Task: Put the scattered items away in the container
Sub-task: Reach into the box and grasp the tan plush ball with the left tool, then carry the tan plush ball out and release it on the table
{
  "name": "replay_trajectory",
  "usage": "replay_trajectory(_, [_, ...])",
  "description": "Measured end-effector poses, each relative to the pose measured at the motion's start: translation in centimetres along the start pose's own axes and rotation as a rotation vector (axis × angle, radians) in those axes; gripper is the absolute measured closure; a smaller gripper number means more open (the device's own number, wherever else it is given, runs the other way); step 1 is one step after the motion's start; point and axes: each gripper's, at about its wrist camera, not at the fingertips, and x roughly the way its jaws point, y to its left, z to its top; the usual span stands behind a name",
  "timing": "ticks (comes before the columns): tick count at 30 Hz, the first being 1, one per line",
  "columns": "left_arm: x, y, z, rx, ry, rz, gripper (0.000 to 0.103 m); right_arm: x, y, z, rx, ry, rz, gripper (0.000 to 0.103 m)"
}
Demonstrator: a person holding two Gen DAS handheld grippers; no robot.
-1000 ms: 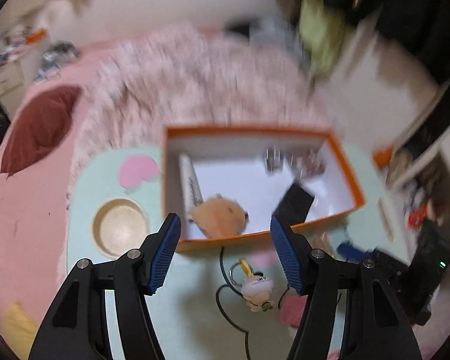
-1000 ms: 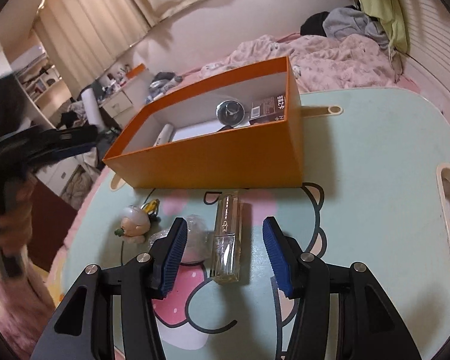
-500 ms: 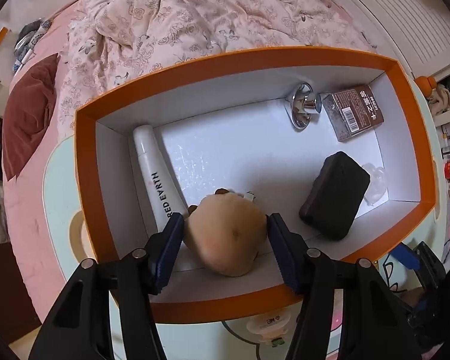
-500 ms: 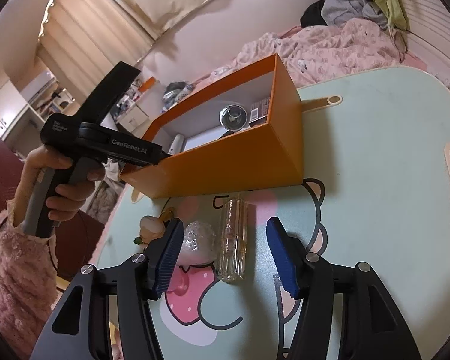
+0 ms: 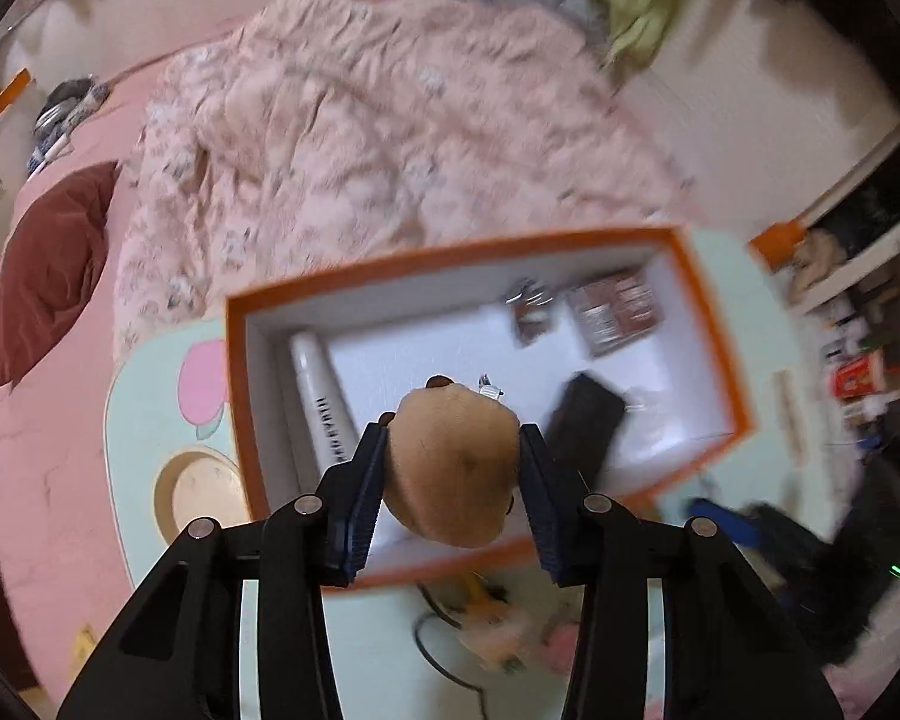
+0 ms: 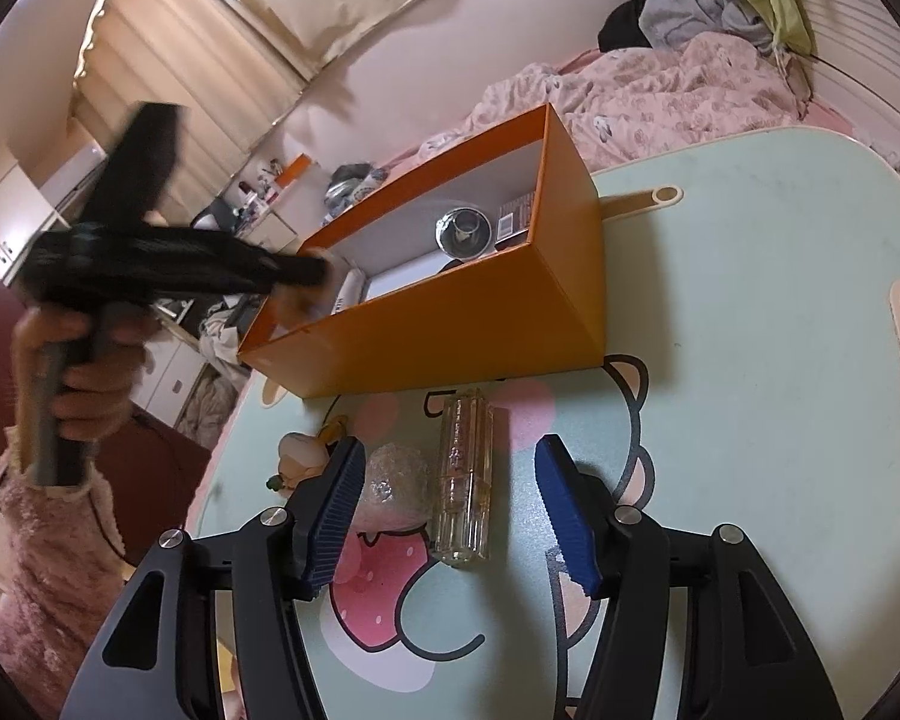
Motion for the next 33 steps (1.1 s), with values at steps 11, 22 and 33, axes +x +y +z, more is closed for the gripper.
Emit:
replay_trajectory(11, [-3.5,0.2,-10.2,0.0,-0.067,-0.112,0.059,0.3,0.3,-0.3,-0.016,0.008,-0.023,0.044])
replay_trajectory(22, [0.8,1.6,-16.8,-0.064,-0.026,-0.076,0.056,0.6,0.5,0.0,-0.023,0.011,-0.048,0.044])
replay_trajectory(33, [-1.2,2.3,-16.4,-0.102,-0.218,-0.09,0.045,0.4,0.4,0.0,-0.019,0.012,-0.049,0.044])
